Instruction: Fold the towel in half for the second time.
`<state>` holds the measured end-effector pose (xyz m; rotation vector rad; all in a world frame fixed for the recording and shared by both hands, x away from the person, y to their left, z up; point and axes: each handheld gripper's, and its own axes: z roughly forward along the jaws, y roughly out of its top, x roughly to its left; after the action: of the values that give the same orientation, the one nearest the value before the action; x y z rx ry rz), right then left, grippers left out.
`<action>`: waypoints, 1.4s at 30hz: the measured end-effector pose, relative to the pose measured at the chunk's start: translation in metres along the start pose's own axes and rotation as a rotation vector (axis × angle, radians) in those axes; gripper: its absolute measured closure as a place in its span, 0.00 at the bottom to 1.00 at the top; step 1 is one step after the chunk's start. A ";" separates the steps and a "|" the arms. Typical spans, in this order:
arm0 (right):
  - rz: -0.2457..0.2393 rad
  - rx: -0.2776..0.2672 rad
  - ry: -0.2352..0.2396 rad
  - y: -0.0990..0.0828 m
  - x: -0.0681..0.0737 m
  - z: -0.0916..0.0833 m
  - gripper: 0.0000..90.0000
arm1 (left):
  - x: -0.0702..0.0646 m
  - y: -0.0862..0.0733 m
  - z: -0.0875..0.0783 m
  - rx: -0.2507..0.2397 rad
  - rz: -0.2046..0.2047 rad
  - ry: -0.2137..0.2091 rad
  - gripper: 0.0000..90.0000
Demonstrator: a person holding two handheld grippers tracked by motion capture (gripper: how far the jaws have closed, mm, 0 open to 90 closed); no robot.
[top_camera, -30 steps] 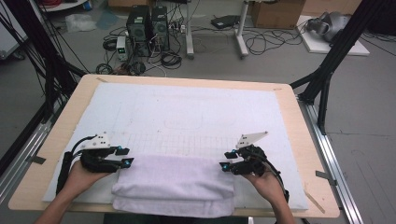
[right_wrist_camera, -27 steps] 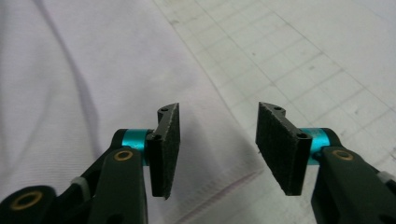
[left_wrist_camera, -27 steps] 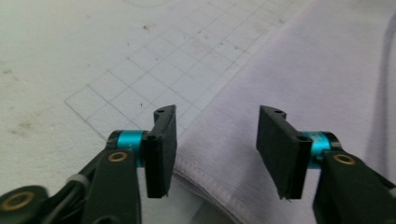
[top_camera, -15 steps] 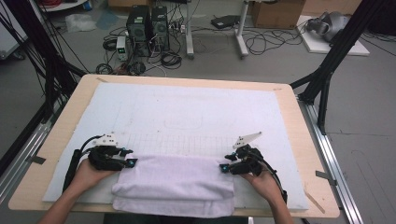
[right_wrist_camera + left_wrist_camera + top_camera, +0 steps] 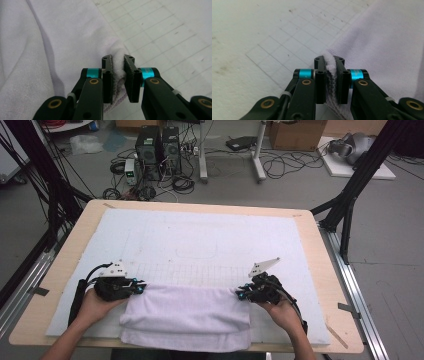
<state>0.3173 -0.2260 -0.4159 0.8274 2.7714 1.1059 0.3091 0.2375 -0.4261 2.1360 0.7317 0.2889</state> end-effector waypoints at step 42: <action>0.076 -0.028 -0.101 0.030 -0.041 0.009 0.75 | 0.032 0.024 0.022 -0.013 -0.040 0.046 0.77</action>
<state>0.3684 -0.2226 -0.4096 0.9652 2.6573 1.0800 0.3539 0.2309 -0.4224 2.1061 0.7957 0.3222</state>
